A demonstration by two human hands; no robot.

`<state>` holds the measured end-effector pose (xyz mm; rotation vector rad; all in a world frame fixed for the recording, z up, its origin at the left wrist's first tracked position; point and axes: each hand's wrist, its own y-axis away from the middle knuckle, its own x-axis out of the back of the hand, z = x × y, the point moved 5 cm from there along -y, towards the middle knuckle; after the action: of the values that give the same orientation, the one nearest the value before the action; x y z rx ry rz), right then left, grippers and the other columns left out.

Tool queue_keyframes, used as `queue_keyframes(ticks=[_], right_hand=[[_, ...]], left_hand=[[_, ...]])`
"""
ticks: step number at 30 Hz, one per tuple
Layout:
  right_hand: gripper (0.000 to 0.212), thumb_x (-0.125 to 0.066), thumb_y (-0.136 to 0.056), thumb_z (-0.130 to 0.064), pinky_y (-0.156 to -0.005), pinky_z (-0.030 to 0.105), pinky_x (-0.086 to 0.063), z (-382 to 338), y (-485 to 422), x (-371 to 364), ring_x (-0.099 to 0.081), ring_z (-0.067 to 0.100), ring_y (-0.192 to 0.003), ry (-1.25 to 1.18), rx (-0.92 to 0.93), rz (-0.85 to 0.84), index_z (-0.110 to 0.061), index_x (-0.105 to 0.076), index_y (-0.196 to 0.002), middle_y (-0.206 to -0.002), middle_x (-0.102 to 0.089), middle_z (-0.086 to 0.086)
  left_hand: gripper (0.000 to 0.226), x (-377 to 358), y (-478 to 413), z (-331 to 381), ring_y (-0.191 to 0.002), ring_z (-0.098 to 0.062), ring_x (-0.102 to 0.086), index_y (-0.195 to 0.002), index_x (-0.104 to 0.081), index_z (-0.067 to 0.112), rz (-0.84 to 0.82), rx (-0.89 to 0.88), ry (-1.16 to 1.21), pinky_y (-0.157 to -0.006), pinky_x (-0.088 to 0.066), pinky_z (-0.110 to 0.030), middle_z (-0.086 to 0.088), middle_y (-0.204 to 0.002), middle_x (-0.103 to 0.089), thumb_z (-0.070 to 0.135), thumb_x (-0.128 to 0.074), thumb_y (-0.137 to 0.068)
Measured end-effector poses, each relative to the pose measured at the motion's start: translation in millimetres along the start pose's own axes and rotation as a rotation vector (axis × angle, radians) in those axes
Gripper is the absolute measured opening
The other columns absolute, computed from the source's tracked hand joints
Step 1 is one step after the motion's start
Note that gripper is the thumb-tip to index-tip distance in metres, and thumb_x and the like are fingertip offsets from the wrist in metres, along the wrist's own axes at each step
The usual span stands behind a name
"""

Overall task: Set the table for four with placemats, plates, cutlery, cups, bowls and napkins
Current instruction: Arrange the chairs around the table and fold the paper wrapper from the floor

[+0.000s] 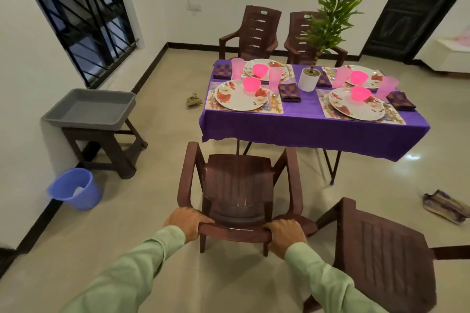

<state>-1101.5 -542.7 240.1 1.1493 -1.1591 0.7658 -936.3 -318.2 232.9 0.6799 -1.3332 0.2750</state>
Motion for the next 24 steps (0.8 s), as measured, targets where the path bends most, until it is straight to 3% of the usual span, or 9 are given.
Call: queue_keyframes(ticks=[12, 24], right_hand=[[0.046, -0.062, -0.074, -0.03, -0.096, 0.036, -0.044, 3.1, 42.1, -11.8, -0.062, 0.021, -0.11, -0.007, -0.121, -0.06, -0.032, -0.065, -0.12, -0.116, -0.068, -0.004], [0.043, -0.052, -0.089, -0.024, -0.101, 0.038, -0.036, 32.0, 12.8, -6.1, -0.058, 0.02, -0.116, 0.021, -0.15, -0.035, -0.038, -0.059, -0.129, -0.123, -0.065, -0.01]], left_hand=[[0.051, -13.9, 12.5, 25.8, -0.112, -0.018, -0.062, -0.132, -0.052, 0.051, -0.026, -0.064, -0.015, -0.097, -0.048, -0.033, 0.014, -0.126, -0.065, 0.027, -0.054, -0.087], [0.052, -1.1, -20.1, 36.7, -0.109, -0.019, -0.063, -0.133, -0.049, 0.053, -0.01, -0.045, -0.023, -0.093, -0.05, -0.033, 0.012, -0.122, -0.067, 0.028, -0.05, -0.087]])
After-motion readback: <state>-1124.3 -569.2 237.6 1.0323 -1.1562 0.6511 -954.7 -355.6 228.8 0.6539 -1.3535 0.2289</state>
